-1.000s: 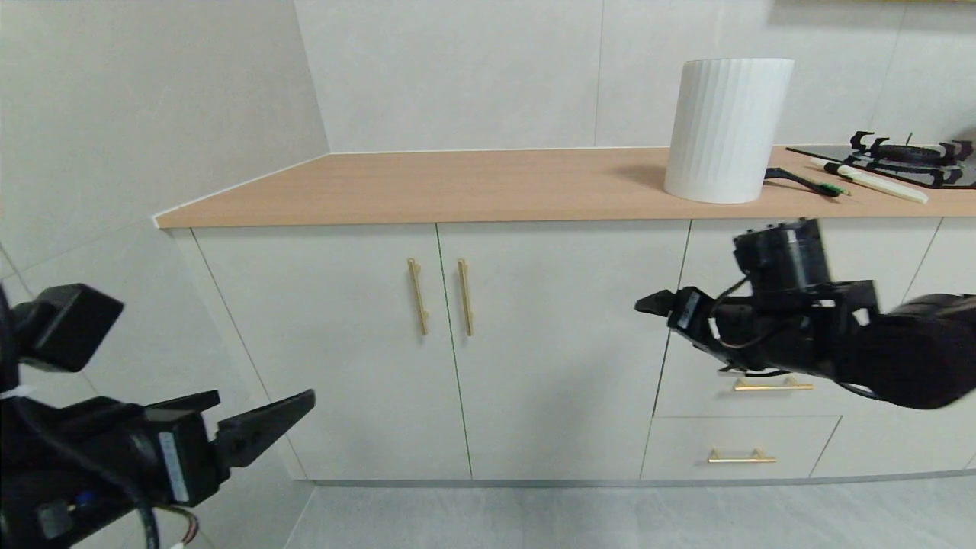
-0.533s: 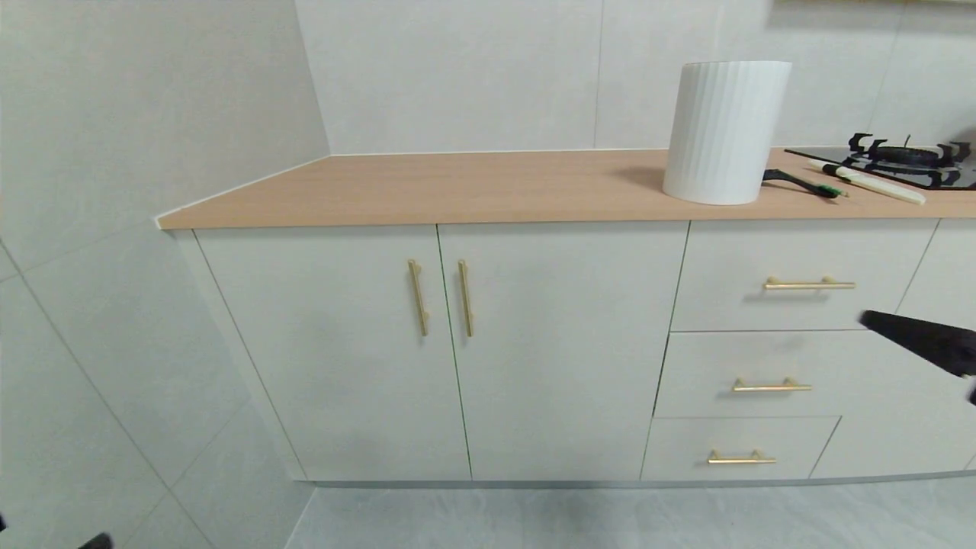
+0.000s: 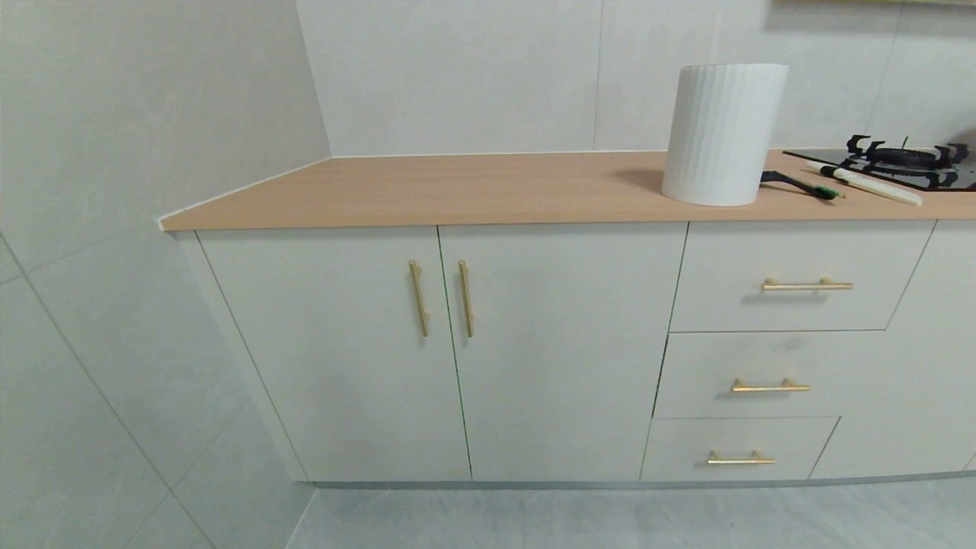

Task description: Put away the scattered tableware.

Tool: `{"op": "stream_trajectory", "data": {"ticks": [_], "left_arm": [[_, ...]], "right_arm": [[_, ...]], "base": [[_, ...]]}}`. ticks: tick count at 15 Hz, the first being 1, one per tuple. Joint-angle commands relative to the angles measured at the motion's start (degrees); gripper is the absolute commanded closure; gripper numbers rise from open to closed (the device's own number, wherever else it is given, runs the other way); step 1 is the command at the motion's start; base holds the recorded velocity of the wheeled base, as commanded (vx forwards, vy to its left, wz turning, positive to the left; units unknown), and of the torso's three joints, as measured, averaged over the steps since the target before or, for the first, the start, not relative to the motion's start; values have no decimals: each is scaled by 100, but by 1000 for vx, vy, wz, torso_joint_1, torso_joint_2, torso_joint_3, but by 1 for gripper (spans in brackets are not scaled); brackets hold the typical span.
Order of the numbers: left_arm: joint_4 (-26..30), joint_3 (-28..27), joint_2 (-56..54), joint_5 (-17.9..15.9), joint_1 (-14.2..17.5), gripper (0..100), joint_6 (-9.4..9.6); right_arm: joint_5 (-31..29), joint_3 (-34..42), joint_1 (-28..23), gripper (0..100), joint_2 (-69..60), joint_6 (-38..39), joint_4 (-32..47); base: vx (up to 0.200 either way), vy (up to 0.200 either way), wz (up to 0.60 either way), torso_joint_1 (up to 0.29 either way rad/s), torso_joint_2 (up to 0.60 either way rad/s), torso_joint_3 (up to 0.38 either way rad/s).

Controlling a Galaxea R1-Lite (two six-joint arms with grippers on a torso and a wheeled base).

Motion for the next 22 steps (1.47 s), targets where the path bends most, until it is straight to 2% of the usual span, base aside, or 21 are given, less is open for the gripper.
{"op": "stream_trajectory", "data": {"ticks": [1, 2, 3, 5, 6, 7, 10, 12, 14, 16, 17, 18, 22], "left_arm": [[-14, 242, -452, -10, 463, 0, 231], [-23, 471, -645, 7, 542, 0, 530], [-93, 682, -645, 42, 542, 0, 556], [-665, 1218, -645, -89, 542, 0, 477], [-972, 1543, -645, -318, 542, 0, 477], [-1526, 1956, -645, -652, 542, 0, 521], [-2466, 2571, -645, -1232, 542, 0, 714], [-2572, 2633, -645, -1504, 542, 0, 688], [-2563, 2747, -645, -1724, 542, 0, 714], [-2581, 2765, -645, -1724, 534, 0, 626], [-2581, 2765, -645, -1733, 534, 0, 372], [-2581, 2765, -645, -1724, 534, 0, 248], [-2589, 2765, -645, -1724, 534, 0, 231]], "right_arm": [[-160, 535, -343, 0, -796, -199, 72], [-248, 650, -343, 0, -796, -208, 63], [-221, 825, -343, 0, -796, -225, 28], [-10, 1344, -343, 0, -796, -234, -491], [183, 1617, -343, 0, -796, -251, -842], [385, 1950, -343, 0, -796, -427, -1291], [895, 1950, -335, 0, -796, -498, -1159], [1115, 1950, -343, 0, -796, -533, -1168], [1897, 1942, -335, 0, -796, -761, -816], [1932, 1950, -335, 0, -796, -752, -895], [1932, 1950, -335, 0, -796, -752, -895], [1923, 1950, -335, 0, -796, -717, -895], [1888, 1950, -335, 0, -796, -647, -895]], "base": [[0, 0, 0, 0, 0, 0], [0, 0, 0, 0, 0, 0], [0, 0, 0, 0, 0, 0], [0, 0, 0, 0, 0, 0], [0, 0, 0, 0, 0, 0], [0, 0, 0, 0, 0, 0], [0, 0, 0, 0, 0, 0], [0, 0, 0, 0, 0, 0], [0, 0, 0, 0, 0, 0], [0, 0, 0, 0, 0, 0], [0, 0, 0, 0, 0, 0], [0, 0, 0, 0, 0, 0], [0, 0, 0, 0, 0, 0]]}}
